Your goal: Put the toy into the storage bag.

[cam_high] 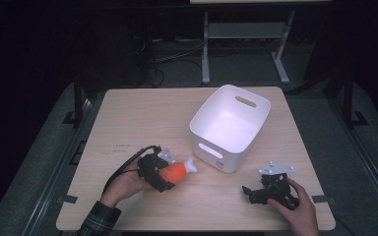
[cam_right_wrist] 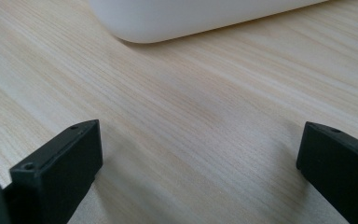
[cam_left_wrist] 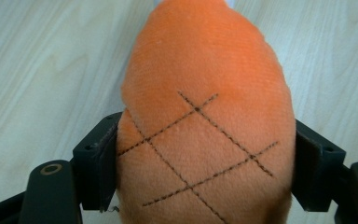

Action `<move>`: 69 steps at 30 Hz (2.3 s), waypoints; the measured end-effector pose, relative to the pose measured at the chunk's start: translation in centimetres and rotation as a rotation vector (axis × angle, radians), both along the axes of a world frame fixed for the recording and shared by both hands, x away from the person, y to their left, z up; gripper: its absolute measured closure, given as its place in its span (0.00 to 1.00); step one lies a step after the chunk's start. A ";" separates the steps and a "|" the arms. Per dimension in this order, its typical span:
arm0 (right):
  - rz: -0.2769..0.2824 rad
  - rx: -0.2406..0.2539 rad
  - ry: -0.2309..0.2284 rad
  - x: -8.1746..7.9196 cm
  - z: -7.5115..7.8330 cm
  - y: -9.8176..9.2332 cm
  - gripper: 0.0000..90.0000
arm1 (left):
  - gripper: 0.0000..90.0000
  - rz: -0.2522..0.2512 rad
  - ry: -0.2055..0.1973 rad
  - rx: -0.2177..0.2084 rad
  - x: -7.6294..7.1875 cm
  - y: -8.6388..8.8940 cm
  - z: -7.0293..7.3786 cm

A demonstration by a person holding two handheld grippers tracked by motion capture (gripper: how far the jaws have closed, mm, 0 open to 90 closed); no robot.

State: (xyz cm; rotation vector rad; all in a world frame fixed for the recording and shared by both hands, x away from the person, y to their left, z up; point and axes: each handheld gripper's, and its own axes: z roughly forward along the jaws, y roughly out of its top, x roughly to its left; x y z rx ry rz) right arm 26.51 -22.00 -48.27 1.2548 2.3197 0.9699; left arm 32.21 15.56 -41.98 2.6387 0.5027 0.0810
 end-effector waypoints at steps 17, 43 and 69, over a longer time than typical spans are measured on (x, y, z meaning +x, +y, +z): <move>-0.001 0.001 0.000 0.0 0.0 0.0 0.00 | 0.26 0.023 -0.038 -0.107 0.2 1.2 3.4; 0.000 0.000 -0.001 0.0 0.0 0.0 0.00 | 0.26 0.011 -0.064 -0.203 0.9 1.4 8.0; 0.000 0.000 0.001 0.0 0.0 0.0 0.00 | 0.26 0.023 -0.087 -0.249 3.3 0.1 12.5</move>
